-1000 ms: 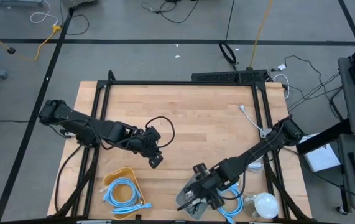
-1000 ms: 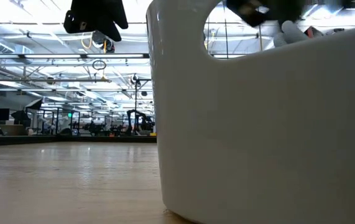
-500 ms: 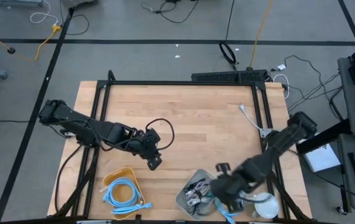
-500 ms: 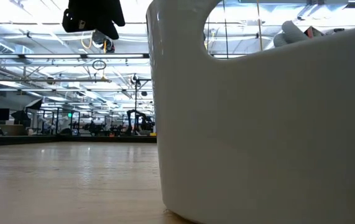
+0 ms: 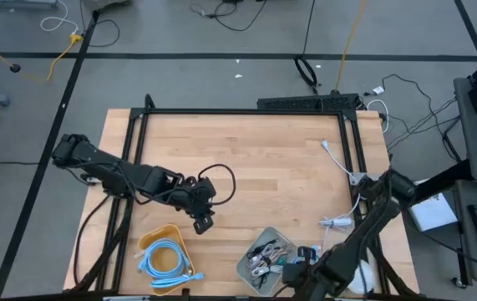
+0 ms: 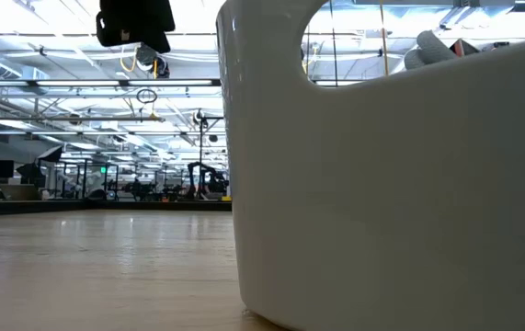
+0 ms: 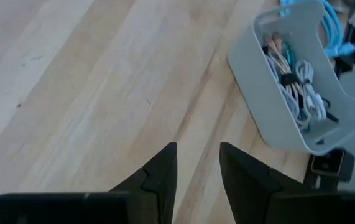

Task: Sort cables
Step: Put the blue HDMI cable into the yellow bin

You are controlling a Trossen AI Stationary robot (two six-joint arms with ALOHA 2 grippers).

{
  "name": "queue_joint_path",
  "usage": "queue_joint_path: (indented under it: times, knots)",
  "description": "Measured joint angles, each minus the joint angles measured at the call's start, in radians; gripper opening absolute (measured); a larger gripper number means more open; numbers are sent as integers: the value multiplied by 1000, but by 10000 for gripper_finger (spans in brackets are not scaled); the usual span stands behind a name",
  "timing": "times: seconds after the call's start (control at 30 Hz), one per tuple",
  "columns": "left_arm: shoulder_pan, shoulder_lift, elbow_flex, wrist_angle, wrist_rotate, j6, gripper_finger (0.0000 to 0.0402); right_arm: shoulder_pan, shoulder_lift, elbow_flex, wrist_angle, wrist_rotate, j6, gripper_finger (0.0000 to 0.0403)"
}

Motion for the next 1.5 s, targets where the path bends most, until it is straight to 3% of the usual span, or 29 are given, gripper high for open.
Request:
queue_joint_path:
  times: [0.2, 0.4, 0.73, 0.83, 0.97, 1.07, 1.37, 1.5]
  knots:
    - [-35, 0, 0, 0, -1, 41, 122, 14, 88, 0, -26, 0, 131, 123]
    - [-69, 0, 0, 4, -4, 34, 122, 5, 149, -11, -29, -80, 191, 124]
    - [-111, 0, 0, 1, -20, 14, 122, -3, 159, -127, 268, -108, 260, 122]
    - [-112, 0, 0, 1, -31, 11, 122, -8, 156, -183, 354, -104, 329, 109]
    - [-121, 0, 0, 2, -33, 0, 122, -8, 143, -197, 351, -91, 367, 60]
    - [-126, 0, 0, 3, -33, 0, 122, -6, 110, -202, 288, -34, 372, 29]
    - [-127, 0, 0, 4, -35, 2, 122, -27, -154, -203, -127, 220, 449, 29]
    - [-127, 0, 0, -4, -92, -15, 122, -106, -287, -201, -69, 205, 266, 29]
